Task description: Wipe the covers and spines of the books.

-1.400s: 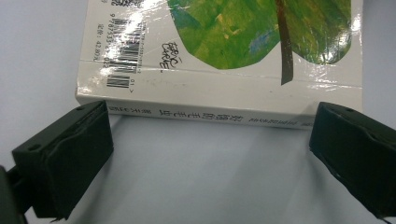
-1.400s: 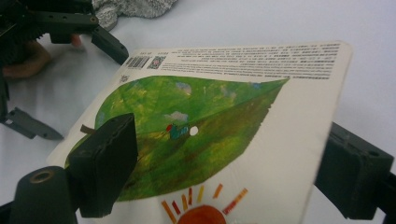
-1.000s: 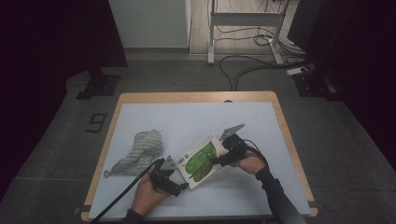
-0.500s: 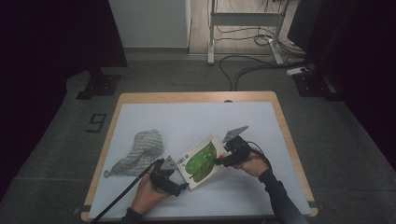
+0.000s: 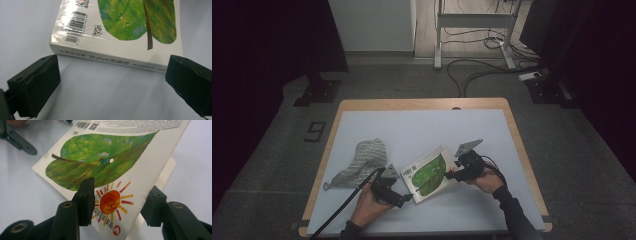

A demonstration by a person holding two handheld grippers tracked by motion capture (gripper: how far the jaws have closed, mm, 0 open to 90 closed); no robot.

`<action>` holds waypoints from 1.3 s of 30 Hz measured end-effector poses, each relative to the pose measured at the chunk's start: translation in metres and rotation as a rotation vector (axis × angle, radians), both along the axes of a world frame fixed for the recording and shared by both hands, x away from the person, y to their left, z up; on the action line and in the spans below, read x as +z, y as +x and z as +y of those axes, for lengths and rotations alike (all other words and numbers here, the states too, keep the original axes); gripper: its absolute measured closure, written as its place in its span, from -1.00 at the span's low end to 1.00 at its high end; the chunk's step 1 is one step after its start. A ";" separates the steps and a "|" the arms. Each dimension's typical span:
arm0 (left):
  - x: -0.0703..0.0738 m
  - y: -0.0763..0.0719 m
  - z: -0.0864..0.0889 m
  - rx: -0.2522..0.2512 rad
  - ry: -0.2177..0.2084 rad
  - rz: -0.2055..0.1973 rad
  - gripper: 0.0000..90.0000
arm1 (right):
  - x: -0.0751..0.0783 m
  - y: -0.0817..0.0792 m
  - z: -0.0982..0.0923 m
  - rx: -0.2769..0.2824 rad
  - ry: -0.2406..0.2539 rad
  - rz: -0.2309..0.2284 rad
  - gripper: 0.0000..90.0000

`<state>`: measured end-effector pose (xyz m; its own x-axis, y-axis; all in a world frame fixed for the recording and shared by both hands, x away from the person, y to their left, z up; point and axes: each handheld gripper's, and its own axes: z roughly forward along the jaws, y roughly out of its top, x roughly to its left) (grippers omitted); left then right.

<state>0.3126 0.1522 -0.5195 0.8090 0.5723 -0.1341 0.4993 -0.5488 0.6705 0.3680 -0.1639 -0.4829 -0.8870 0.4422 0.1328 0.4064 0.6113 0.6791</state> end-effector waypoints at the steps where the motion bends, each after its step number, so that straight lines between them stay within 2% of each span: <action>1: 0.001 0.000 0.000 0.000 -0.002 0.002 -1.00 | -0.001 -0.001 -0.001 0.002 0.001 0.000 0.13; 6: 0.003 0.002 0.001 0.005 -0.011 0.012 -1.00 | -0.004 -0.005 -0.006 0.004 0.011 -0.007 0.18; 16: 0.008 0.005 -0.002 0.001 0.000 0.017 -1.00 | -0.005 -0.015 -0.013 0.006 0.026 -0.035 0.27; 21: 0.010 0.007 -0.004 -0.015 0.018 0.021 -1.00 | -0.005 -0.019 -0.017 0.010 0.035 -0.043 0.32; 29: 0.009 0.012 -0.010 -0.028 0.021 0.032 -0.99 | -0.006 -0.025 -0.023 0.008 0.053 -0.051 0.36; 36: 0.005 0.017 -0.018 -0.063 -0.015 0.062 -0.93 | -0.006 -0.032 -0.029 0.021 0.061 -0.063 0.40; 39: 0.006 0.018 -0.023 -0.083 -0.023 0.058 -0.87 | -0.008 -0.032 -0.032 0.024 0.074 -0.056 0.40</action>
<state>0.3302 0.1292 -0.5137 0.8441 0.4999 -0.1939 0.4908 -0.5748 0.6548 0.3359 -0.1957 -0.4905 -0.9040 0.4119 0.1142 0.3528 0.5679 0.7436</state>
